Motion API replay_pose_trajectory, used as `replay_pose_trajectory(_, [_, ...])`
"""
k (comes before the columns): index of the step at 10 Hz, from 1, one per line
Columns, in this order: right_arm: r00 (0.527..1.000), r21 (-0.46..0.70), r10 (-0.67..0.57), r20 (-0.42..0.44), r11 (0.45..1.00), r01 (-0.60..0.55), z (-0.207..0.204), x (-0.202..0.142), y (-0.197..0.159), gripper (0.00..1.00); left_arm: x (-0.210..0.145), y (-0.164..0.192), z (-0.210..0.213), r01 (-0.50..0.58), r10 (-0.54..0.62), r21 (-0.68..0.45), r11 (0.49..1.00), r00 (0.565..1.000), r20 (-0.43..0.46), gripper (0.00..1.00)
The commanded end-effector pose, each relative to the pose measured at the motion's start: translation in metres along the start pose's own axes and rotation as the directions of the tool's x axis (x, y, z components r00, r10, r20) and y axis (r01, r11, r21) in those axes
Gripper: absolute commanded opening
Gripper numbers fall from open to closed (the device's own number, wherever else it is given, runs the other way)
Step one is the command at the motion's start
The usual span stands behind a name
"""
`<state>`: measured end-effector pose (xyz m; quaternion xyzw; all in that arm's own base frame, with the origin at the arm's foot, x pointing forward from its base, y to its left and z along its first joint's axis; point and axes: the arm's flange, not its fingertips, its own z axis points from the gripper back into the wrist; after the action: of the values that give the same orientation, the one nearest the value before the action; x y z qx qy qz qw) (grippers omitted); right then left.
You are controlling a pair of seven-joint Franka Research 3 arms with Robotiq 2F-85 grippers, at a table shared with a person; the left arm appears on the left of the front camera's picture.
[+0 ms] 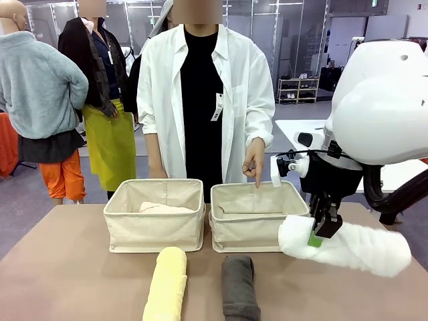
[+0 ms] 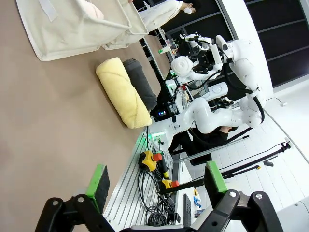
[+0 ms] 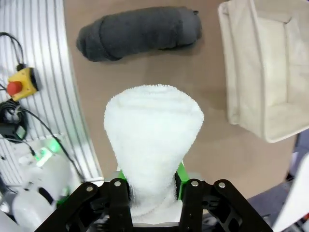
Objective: Divide the towels into two baskets.
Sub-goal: Pick up one hotel-folded towel from the bottom of the table and place it in the Fabric basket indicated by the person.
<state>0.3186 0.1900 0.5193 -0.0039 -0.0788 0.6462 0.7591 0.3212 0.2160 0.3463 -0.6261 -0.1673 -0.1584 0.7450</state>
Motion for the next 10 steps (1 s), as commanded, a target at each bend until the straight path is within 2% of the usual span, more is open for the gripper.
replay_pose_trajectory(1, [0.984,-0.14,0.177,-0.025,0.974,-0.179,0.016,0.022,-0.029,0.37,-0.001,-0.002,0.002,0.016,-0.016,0.004,1.0,1.0,0.004,1.0])
replay_pose_trajectory(3, [0.965,-0.161,0.263,-0.026,0.951,-0.263,0.021,0.046,-0.07,0.37,-0.001,-0.002,0.002,0.016,-0.016,0.004,1.0,1.0,0.004,1.0])
replay_pose_trajectory(5, [0.938,-0.201,0.339,-0.07,0.916,-0.346,0.014,0.083,-0.106,0.37,-0.001,-0.002,0.002,0.016,-0.016,0.004,1.0,1.0,0.004,1.0])
replay_pose_trajectory(6, [0.926,-0.192,0.375,-0.05,0.906,-0.377,0.006,0.102,-0.125,0.37,-0.001,-0.002,0.002,0.016,-0.016,0.004,1.0,1.0,0.004,1.0])
replay_pose_trajectory(8, [0.926,-0.174,0.376,-0.044,0.909,-0.377,-0.02,0.13,-0.16,0.37,-0.001,-0.002,0.002,0.016,-0.016,0.004,1.0,1.0,0.004,1.0])
replay_pose_trajectory(10, [0.945,-0.179,0.325,-0.038,0.928,-0.326,-0.058,0.145,-0.197,0.37,-0.001,-0.002,0.002,0.016,-0.016,0.004,1.0,1.0,0.004,1.0])
